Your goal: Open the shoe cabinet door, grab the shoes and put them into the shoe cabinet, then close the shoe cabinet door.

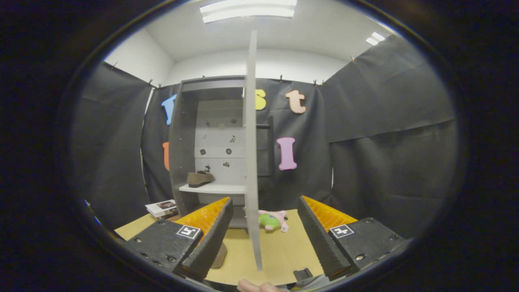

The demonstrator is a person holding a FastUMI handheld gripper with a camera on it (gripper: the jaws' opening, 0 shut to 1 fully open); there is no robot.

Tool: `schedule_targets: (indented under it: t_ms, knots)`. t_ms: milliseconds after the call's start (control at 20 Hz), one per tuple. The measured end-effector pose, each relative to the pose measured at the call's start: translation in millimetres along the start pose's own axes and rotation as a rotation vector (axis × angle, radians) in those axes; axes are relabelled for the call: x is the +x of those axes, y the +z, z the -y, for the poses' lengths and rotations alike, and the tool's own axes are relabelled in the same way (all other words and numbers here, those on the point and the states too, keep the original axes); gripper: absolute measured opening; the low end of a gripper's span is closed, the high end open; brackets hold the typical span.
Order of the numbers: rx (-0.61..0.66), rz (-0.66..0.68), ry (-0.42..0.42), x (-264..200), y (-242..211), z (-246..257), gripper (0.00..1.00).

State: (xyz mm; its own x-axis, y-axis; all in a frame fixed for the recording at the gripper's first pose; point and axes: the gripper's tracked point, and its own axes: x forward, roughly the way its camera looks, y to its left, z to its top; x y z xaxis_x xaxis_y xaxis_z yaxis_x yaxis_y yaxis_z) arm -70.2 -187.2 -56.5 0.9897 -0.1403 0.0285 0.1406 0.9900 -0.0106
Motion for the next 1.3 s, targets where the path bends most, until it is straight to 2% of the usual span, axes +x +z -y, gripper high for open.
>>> schedule_targets:
  t_ms: [400,550,700,850,1150,1300]
  knots:
    - [-0.004,-0.029,0.111,12.8,-64.3,-102.1,1.00]
    - [0.001,-0.020,0.117,31.3,-88.3,-122.9,1.00]
    - [0.022,-0.044,0.142,49.4,-124.3,-143.2,1.00]
    - [0.024,-0.071,0.126,76.4,-162.0,-156.9,1.00]
    - [-0.008,-0.141,0.226,122.5,-250.7,-214.2,1.00]
    - [-0.034,-0.243,0.201,142.2,-300.8,-221.9,1.00]
